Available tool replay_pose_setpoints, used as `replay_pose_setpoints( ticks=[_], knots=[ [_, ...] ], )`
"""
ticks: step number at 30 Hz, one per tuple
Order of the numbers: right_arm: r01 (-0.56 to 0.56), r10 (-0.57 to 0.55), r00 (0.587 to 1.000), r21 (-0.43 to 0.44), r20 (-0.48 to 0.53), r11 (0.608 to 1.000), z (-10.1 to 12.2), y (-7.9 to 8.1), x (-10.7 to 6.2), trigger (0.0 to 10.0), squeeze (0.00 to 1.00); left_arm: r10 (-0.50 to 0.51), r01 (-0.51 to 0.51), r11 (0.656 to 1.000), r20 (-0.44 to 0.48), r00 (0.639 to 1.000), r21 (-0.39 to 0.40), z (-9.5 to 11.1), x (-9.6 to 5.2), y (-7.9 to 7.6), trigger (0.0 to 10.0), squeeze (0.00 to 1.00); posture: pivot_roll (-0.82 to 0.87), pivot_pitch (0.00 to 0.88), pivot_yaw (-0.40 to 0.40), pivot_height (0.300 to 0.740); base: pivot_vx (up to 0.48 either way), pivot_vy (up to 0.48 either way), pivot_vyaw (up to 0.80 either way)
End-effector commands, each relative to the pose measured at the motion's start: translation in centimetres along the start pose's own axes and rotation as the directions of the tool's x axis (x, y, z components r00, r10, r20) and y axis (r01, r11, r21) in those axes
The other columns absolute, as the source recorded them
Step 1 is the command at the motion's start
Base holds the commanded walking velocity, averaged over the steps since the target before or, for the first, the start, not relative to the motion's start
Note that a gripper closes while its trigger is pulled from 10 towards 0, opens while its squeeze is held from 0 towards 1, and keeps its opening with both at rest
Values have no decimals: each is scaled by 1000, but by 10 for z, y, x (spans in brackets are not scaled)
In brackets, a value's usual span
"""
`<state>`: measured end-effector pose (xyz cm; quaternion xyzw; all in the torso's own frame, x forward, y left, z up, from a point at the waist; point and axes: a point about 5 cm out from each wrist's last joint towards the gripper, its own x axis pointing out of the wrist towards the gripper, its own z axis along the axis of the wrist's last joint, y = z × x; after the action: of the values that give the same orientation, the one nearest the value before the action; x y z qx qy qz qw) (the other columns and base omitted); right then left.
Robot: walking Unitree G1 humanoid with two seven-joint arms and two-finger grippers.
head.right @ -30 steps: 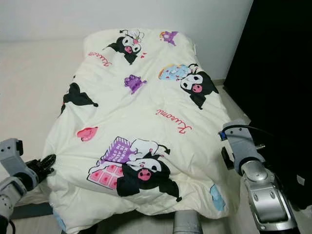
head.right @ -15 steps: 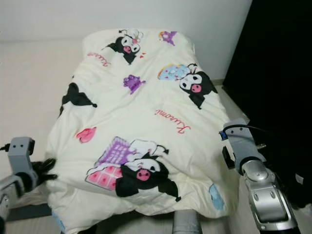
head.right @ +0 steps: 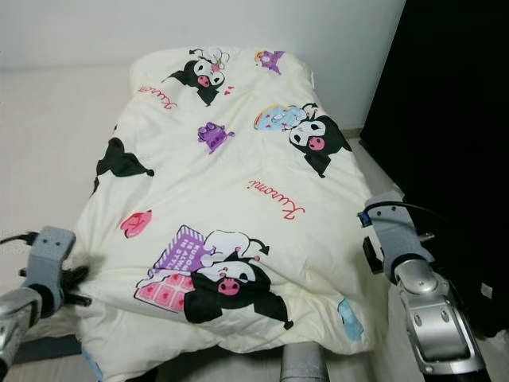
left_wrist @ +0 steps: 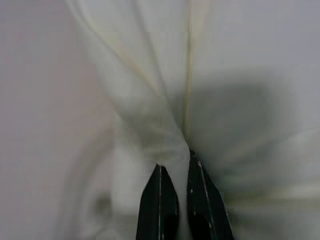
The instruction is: Clean up the room
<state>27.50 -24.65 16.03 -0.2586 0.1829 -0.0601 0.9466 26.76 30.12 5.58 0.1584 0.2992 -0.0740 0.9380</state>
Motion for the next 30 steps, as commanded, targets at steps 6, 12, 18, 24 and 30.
replay_pose_setpoints(
  ticks=[6,12,18,24,30],
  knots=[
    [-4,4,1000,39,19,999,4,-2,1,10000,0,-29,98,979,-359,933,177,-61,-15,2,10000,0,-175,162,-13,509,0,0,0],
    [-4,3,1000,41,27,999,8,-3,3,10000,0,-24,162,942,-424,905,293,-52,-25,17,10000,0,-172,152,-16,524,0,0,0],
    [-1,0,1000,39,31,999,9,-3,5,10000,0,-39,106,968,-285,958,226,-25,-18,19,10000,0,-165,146,-15,539,0,0,0],
    [-2,1,1000,35,31,999,9,-2,6,10000,0,-180,177,984,-133,975,-33,-8,-10,0,10000,1000,-167,138,-14,553,0,0,0],
    [-3,2,1000,32,31,999,8,-2,7,10000,0,-237,220,953,-63,969,-208,-4,-7,-5,10000,1000,-170,133,-15,563,0,0,0]
  ],
)
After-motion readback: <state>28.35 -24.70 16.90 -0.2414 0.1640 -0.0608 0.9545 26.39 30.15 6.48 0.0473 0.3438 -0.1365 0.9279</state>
